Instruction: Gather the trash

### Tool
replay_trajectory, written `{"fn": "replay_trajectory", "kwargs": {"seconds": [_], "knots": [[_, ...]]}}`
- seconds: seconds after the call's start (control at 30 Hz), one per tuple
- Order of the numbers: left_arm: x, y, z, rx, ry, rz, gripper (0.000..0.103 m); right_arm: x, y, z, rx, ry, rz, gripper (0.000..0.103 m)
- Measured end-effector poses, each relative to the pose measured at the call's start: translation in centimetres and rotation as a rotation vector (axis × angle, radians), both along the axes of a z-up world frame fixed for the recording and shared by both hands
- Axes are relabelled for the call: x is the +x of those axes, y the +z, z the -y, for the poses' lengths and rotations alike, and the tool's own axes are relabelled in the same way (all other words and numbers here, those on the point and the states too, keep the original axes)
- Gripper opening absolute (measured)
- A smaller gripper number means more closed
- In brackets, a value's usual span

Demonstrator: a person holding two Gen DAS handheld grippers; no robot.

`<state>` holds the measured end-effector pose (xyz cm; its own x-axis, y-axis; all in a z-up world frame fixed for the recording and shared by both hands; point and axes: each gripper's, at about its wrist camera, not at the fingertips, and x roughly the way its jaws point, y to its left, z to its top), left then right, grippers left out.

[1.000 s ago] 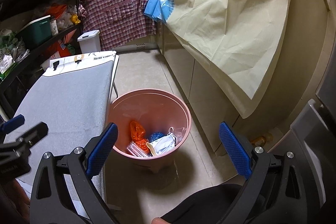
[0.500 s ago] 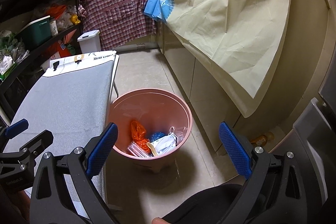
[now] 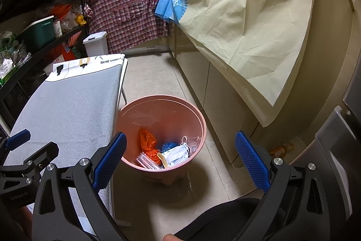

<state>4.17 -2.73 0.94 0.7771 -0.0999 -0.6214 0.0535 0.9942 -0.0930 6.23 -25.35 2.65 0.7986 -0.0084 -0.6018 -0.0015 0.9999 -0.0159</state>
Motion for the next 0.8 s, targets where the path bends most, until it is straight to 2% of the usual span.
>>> {"fn": "replay_trajectory", "kwargs": {"seconds": [0.3,0.8], "knots": [[0.15,-0.05,-0.24,-0.01,0.006,-0.007,0.095,0.0,-0.04,0.01,-0.001,0.0,0.0,0.095],[-0.03,-0.05,0.14,0.019,-0.003,0.02,0.095,0.05,-0.21,-0.05,-0.004,0.001,-0.001,0.095]]}}
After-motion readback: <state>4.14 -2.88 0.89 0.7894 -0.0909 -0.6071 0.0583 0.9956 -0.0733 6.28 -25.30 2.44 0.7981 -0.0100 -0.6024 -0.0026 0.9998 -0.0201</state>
